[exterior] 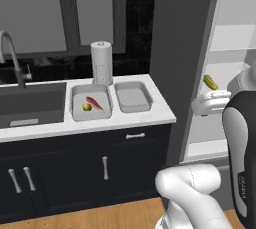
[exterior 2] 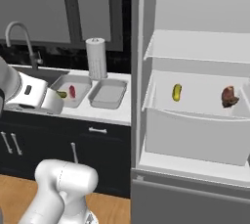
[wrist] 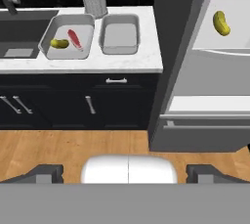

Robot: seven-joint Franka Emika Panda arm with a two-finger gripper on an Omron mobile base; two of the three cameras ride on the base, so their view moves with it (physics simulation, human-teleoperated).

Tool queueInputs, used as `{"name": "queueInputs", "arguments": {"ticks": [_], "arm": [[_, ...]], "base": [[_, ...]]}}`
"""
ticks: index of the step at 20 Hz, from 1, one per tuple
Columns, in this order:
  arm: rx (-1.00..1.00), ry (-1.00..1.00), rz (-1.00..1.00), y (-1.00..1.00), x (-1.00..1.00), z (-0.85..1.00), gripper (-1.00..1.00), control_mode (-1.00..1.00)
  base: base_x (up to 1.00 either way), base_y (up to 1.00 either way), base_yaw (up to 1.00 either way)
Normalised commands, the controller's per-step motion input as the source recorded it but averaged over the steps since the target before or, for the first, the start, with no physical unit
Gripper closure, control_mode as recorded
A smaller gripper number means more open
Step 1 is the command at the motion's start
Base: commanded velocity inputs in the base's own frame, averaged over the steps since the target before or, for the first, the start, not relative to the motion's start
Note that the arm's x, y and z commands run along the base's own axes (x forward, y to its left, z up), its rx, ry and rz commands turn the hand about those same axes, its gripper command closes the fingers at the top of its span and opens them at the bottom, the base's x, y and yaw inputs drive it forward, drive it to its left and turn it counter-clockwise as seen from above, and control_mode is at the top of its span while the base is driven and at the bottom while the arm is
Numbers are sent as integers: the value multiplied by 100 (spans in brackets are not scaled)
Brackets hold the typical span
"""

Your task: Place one cucumber and one steak in each tupperware on the nearby counter, to pack two identical lunches.

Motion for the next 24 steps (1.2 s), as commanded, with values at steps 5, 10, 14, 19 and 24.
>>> {"name": "queueInputs", "arguments": {"ticks": [5,10,14,19,24], "arm": [[0,0,0,0,0,0,-100,100],[0,0,0,0,0,0,-100,100],[0,0,0,0,0,0,-100,100],[0,0,0,0,0,0,-100,100],[0,0,0,0,0,0,-100,100]], "base": [[-3,-57,0],[-1,-48,1],[0,-50,1],[0,-52,0],[0,-49,1]]}}
